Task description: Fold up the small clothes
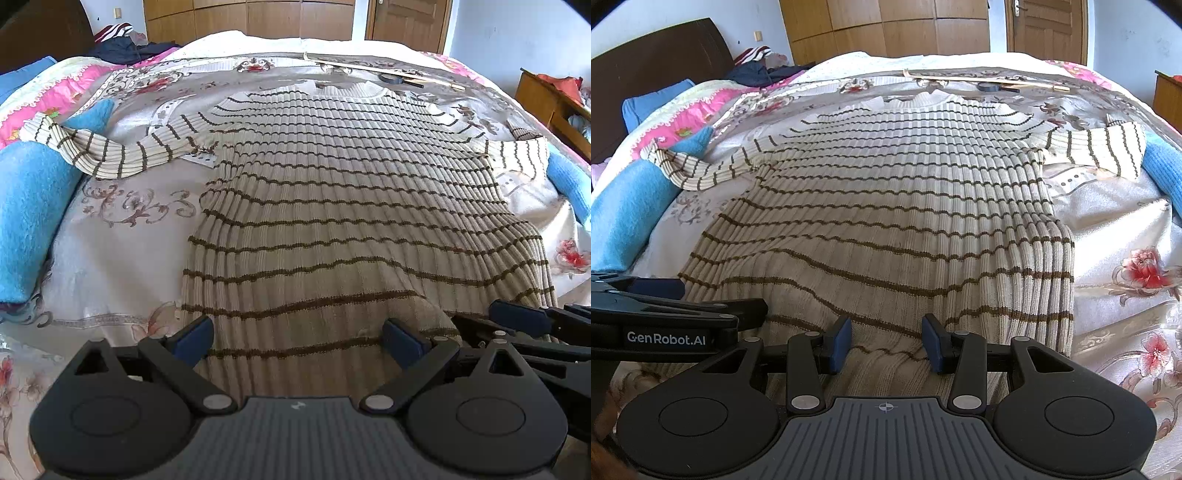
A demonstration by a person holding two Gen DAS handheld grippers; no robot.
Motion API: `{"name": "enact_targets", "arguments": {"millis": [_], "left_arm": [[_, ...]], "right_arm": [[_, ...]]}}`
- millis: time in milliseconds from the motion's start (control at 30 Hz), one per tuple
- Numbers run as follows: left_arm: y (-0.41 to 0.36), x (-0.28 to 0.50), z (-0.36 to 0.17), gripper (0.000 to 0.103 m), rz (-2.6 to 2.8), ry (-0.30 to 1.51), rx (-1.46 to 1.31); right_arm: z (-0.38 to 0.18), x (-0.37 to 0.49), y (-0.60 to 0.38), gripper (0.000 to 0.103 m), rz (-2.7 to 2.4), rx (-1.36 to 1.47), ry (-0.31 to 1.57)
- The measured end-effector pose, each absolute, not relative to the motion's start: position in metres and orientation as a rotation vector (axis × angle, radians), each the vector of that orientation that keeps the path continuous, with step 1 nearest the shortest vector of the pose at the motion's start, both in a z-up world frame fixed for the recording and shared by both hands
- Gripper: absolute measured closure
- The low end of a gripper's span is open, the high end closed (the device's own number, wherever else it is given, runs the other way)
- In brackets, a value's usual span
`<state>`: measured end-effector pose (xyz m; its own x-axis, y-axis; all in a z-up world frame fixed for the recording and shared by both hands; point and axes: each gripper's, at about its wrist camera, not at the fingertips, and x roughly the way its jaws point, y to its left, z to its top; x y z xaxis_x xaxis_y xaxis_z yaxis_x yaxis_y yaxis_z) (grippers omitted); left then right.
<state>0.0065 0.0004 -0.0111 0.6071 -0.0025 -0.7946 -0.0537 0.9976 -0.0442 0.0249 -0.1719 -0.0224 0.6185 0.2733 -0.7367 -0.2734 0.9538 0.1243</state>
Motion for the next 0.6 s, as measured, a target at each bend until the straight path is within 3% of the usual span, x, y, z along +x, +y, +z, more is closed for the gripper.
{"name": "enact_targets", "arguments": {"millis": [600], "left_arm": [[-0.001,0.0056,-0.0114,0.0,0.032,0.918,-0.06]], "right_arm": [[-0.023,0.0244,-0.1723,0.061,0.315,-0.001,0.848]]}}
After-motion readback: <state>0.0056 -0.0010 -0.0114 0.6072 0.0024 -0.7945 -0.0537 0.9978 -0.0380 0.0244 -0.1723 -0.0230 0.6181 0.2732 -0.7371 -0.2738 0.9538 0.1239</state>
